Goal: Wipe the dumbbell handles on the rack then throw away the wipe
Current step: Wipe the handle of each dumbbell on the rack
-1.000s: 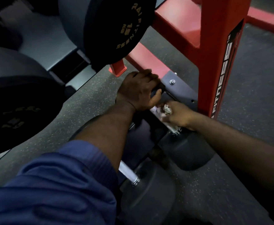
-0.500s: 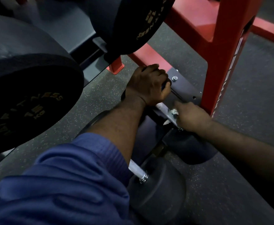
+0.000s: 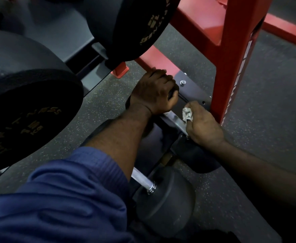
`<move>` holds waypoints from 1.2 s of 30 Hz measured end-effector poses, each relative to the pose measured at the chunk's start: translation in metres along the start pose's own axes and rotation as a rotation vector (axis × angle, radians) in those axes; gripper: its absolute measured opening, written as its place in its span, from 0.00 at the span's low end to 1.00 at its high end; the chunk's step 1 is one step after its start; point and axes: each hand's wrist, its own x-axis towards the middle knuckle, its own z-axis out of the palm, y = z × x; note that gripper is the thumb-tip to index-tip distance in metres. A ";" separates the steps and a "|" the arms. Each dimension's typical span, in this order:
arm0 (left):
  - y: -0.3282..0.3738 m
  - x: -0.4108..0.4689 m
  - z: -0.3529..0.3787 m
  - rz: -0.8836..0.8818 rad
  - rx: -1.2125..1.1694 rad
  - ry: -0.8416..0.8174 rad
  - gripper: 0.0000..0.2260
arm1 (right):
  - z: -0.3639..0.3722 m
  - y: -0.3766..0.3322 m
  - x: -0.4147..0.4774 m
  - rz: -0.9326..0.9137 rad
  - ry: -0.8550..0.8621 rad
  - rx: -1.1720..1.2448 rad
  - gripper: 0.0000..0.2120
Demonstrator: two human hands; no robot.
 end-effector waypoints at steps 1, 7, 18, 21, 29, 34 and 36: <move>0.001 0.000 -0.001 0.018 -0.011 0.003 0.10 | -0.001 0.001 -0.001 0.008 0.003 0.005 0.14; 0.005 0.004 -0.014 0.063 0.002 -0.027 0.11 | 0.004 0.007 0.004 -0.018 0.056 0.036 0.11; 0.008 0.010 -0.015 0.041 0.104 -0.130 0.20 | 0.009 0.017 0.008 -0.263 0.162 0.048 0.19; 0.003 0.008 -0.009 0.066 0.129 -0.120 0.21 | 0.014 0.021 0.011 -0.372 0.137 0.056 0.10; 0.088 0.047 -0.040 -0.565 0.101 -0.638 0.22 | -0.065 -0.003 -0.002 -0.022 -0.040 0.403 0.25; 0.183 0.077 -0.140 -1.306 -0.561 -0.276 0.19 | -0.199 -0.035 -0.013 0.086 -0.117 0.308 0.09; 0.213 0.086 -0.211 -1.597 -0.848 -0.023 0.19 | -0.251 -0.067 -0.029 0.196 -0.235 0.470 0.07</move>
